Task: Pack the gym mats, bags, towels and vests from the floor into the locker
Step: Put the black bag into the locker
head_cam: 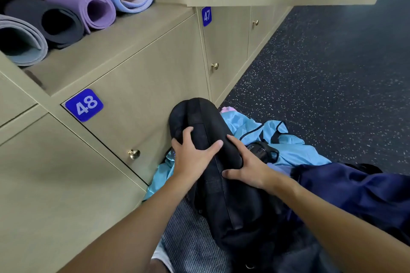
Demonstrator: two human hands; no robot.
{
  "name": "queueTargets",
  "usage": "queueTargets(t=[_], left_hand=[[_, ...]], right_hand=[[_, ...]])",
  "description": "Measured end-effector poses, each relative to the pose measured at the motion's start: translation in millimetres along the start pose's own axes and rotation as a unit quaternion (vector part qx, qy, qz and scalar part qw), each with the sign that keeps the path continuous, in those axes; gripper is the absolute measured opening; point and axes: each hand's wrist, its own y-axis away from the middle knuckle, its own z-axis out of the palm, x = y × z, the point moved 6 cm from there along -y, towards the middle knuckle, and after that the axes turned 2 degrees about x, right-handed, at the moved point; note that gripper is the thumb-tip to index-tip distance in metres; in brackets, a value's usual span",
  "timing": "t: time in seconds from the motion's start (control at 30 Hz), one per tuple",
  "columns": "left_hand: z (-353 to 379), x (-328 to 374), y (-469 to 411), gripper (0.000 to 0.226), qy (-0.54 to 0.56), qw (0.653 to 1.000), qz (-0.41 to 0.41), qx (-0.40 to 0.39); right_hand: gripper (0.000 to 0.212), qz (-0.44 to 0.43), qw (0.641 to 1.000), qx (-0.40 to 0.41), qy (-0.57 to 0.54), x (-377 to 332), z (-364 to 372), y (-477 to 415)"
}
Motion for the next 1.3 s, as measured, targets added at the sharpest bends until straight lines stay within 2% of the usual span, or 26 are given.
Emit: queueTargets(t=[0.17,0.23,0.3,0.33,0.4,0.53,0.7,0.77,0.93,1.03,1.17,1.3], left_hand=[[7,-5,1,0.093,0.028,0.999,-0.015,-0.017],[10,-6,1,0.094,0.027,0.999,-0.008,-0.025],[12,-7,1,0.096,0.02,0.999,-0.003,-0.027],[12,-8,1,0.096,0.018,0.999,-0.002,-0.028],[12,-10,0,0.097,0.017,0.999,-0.001,-0.033],[11,-13,-1,0.098,0.016,0.999,0.014,-0.026],[12,-21,0,0.099,0.009,0.999,0.038,-0.013],[13,-21,0,0.098,0.009,0.999,0.043,-0.014],[17,-23,0,0.098,-0.003,0.999,0.047,-0.022],[18,-26,2,0.1,-0.008,0.998,0.047,-0.032],[17,-21,2,0.103,-0.013,0.998,0.054,-0.04],[9,-7,7,0.102,-0.008,0.997,0.065,-0.044]], right_hand=[[0.116,0.003,0.998,-0.006,0.064,18,24,12],[0.106,0.009,1.0,-0.003,0.008,22,29,14],[0.087,0.039,0.996,0.025,-0.076,21,24,16],[0.084,0.055,0.992,0.036,-0.108,19,21,18],[0.092,0.08,0.989,0.038,-0.119,21,14,20],[0.097,0.107,0.99,0.014,-0.09,25,14,18],[0.127,0.172,0.983,0.052,0.044,40,13,8],[0.135,0.183,0.981,0.053,0.046,43,14,6],[0.124,0.219,0.973,0.044,0.065,54,18,4],[0.121,0.214,0.973,0.056,0.061,57,20,5],[0.132,0.172,0.98,0.095,0.023,56,18,4],[0.112,0.126,0.985,0.118,-0.025,37,17,9]])
